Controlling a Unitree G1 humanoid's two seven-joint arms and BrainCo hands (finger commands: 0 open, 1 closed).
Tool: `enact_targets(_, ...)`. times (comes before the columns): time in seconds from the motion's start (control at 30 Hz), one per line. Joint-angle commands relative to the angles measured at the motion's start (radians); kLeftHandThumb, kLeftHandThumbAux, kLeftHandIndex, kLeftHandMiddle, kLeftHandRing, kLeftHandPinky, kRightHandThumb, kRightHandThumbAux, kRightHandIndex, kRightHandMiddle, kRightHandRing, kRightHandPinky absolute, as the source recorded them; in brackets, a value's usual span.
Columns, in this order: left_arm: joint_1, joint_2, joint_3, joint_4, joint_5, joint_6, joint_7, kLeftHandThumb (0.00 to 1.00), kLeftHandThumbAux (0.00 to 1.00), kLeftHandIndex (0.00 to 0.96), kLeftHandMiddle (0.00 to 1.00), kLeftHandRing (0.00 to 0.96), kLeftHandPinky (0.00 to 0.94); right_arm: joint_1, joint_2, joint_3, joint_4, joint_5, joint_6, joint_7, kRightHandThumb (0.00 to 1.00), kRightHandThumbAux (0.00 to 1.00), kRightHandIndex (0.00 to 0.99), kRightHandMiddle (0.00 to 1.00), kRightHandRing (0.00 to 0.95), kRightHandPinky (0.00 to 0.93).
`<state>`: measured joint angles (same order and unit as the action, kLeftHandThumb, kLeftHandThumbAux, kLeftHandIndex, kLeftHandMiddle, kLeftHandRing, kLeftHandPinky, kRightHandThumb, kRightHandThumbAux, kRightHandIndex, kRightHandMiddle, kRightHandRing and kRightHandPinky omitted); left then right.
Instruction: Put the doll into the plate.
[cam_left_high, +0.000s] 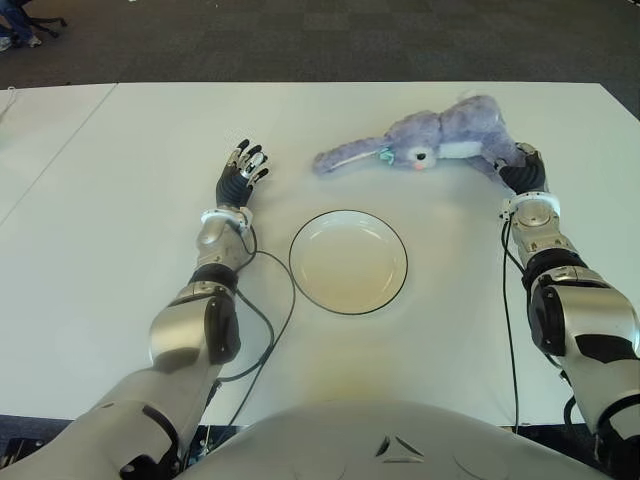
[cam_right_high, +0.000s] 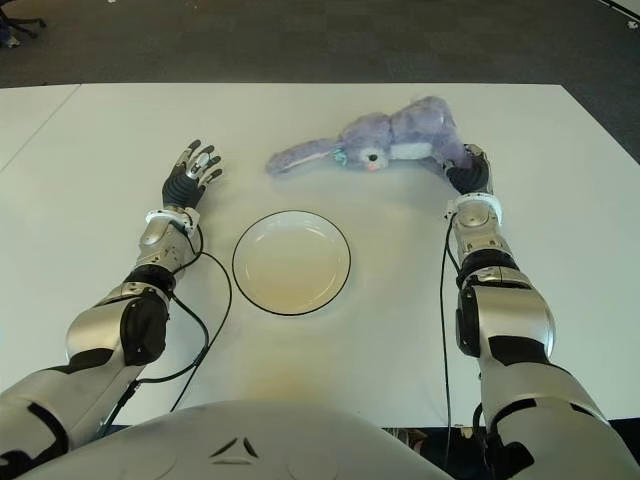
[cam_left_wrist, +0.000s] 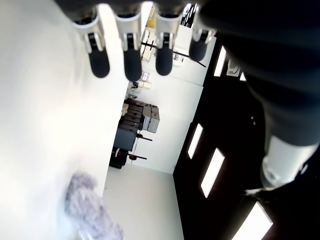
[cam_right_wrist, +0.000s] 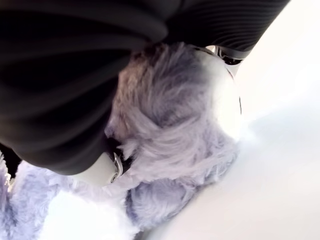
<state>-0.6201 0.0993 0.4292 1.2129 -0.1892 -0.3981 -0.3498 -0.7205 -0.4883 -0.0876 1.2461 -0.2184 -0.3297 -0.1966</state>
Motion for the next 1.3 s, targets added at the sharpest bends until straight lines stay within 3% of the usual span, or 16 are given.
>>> enact_targets(0.03, 0.222, -0.054, 0.014, 0.135, -0.010, 0.129, 0.003, 0.000, 0.631, 0.078, 0.143, 0.160, 0.193, 0.065, 0.022, 0.000, -0.089, 0.055, -0.092, 0.138, 0.698, 0.719, 0.439, 0.832, 0.855, 0.836)
enact_targets(0.3, 0.221, -0.056, 0.010, 0.135, -0.007, 0.125, 0.010, 0.000, 0.622, 0.086, 0.146, 0.161, 0.188, 0.132, 0.030, -0.032, -0.209, 0.138, -0.114, 0.287, 0.699, 0.720, 0.439, 0.846, 0.861, 0.833)
enact_targets(0.97, 0.219, -0.059, 0.011, 0.136, -0.009, 0.133, 0.014, 0.000, 0.627, 0.081, 0.132, 0.140, 0.168, 0.316, 0.062, -0.065, -0.644, 0.257, 0.012, 0.418, 0.707, 0.714, 0.441, 0.846, 0.853, 0.847)
enact_targets(1.13, 0.219, -0.060, 0.011, 0.137, -0.009, 0.131, 0.012, 0.000, 0.615, 0.086, 0.134, 0.142, 0.172, 0.426, 0.080, -0.051, -0.858, 0.270, 0.012, 0.427, 0.707, 0.713, 0.441, 0.844, 0.851, 0.847)
enact_targets(1.3, 0.219, -0.061, 0.010, 0.137, -0.006, 0.131, 0.015, 0.000, 0.618, 0.079, 0.125, 0.135, 0.162, 0.458, 0.089, -0.048, -0.927, 0.270, -0.003, 0.428, 0.702, 0.713, 0.440, 0.843, 0.855, 0.846)
